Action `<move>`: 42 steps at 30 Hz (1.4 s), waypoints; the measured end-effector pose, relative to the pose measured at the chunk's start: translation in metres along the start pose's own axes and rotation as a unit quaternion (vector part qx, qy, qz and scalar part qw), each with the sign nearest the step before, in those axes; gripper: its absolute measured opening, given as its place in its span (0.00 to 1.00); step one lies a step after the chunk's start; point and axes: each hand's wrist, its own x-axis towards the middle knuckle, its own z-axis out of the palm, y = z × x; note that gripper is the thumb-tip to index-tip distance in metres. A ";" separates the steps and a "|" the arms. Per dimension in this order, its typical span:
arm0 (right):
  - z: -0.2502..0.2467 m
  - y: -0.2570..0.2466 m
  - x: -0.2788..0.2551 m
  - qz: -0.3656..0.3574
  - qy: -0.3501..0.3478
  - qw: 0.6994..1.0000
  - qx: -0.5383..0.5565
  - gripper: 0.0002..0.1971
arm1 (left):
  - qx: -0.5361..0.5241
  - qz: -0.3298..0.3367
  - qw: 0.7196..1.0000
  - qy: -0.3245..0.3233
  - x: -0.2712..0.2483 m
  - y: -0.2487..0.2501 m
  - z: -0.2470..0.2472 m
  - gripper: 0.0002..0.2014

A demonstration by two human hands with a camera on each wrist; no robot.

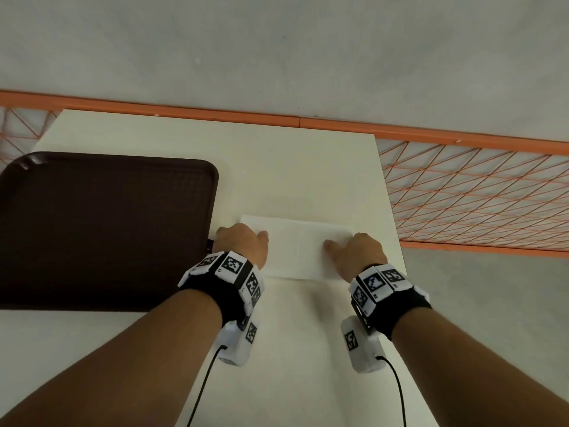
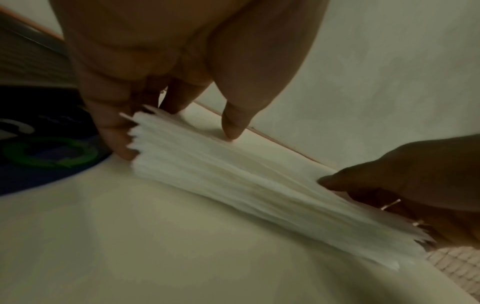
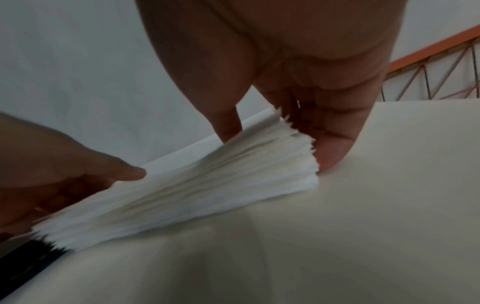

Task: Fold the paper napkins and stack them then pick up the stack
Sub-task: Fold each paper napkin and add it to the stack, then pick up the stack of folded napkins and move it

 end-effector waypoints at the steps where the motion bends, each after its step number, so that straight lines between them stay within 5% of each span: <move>1: 0.002 -0.001 0.000 -0.001 0.000 1.000 -0.006 0.29 | 0.003 -0.002 1.000 -0.001 -0.002 0.002 0.001 0.25; 10: -0.005 0.003 0.001 -0.027 0.014 0.999 -0.013 0.36 | 0.007 -0.003 1.000 0.001 -0.001 -0.007 -0.002 0.29; 13: -0.011 0.004 0.004 -0.163 0.039 0.984 -0.061 0.40 | -0.002 0.004 1.000 -0.003 0.002 -0.013 -0.007 0.31; 16: -0.020 -0.008 0.006 -0.341 0.021 0.925 -0.169 0.41 | -0.001 0.008 1.000 -0.009 0.002 -0.016 -0.011 0.31; 19: -0.022 -0.027 0.004 -0.404 -0.050 0.880 -0.244 0.51 | 0.006 0.010 1.000 -0.010 -0.001 -0.019 -0.012 0.30; 23: -0.009 -0.043 -0.002 -0.397 -0.089 0.858 -0.314 0.65 | -0.008 0.007 1.000 -0.013 -0.004 -0.021 -0.013 0.29; 29: 0.005 -0.044 0.000 -0.370 -0.081 0.859 -0.346 0.66 | -0.023 0.008 1.000 -0.007 -0.010 -0.023 -0.011 0.29; 33: 0.005 -0.046 0.004 -0.335 -0.090 0.885 -0.312 0.66 | -0.048 0.004 0.999 -0.007 -0.014 -0.026 -0.008 0.28; 37: -0.008 -0.058 0.007 -0.263 -0.156 0.927 -0.216 0.51 | -0.056 0.003 0.998 -0.007 -0.013 -0.027 -0.005 0.28; 42: -0.008 -0.056 0.011 -0.279 -0.146 0.909 -0.272 0.33 | -0.016 0.024 0.999 -0.016 -0.013 -0.026 -0.002 0.27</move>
